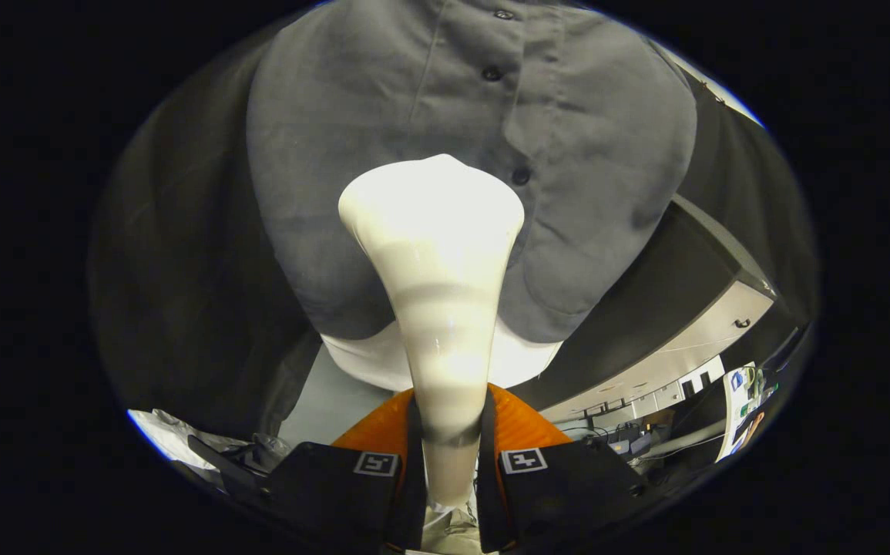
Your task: Iron the clothes twice with a garment steamer, once on the left side and once on the right side.
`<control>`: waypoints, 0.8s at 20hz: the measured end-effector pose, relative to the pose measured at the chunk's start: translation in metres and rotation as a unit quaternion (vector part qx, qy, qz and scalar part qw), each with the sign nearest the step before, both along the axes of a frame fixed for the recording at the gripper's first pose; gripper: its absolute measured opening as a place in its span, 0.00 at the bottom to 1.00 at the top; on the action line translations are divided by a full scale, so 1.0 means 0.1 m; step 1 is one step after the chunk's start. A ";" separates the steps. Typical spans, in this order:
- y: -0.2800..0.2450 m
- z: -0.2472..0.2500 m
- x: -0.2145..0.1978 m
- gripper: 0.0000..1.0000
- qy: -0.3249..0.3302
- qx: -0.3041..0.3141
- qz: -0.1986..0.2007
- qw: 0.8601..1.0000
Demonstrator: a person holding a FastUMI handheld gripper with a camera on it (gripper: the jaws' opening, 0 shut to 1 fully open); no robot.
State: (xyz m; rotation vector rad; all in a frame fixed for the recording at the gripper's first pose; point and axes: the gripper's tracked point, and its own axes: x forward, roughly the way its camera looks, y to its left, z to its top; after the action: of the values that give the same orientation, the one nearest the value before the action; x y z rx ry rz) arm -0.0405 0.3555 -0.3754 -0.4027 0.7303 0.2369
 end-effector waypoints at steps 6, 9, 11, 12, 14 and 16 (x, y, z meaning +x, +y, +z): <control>-0.25 0.95 0.22 0.35 -0.071 0.030 -0.023 0.997; -0.49 1.47 0.37 0.35 -0.112 0.058 -0.044 0.991; -0.62 1.82 0.49 0.35 -0.138 0.072 -0.055 0.986; -0.69 1.99 0.54 0.35 -0.152 0.079 -0.063 0.983; -0.82 2.35 0.62 0.35 -0.181 0.092 -0.079 0.976; -0.89 2.73 0.69 0.35 -0.209 0.107 -0.089 0.968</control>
State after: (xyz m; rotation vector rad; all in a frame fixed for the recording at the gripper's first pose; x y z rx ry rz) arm 0.0280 0.2665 -0.1024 -0.1698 0.3164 0.0557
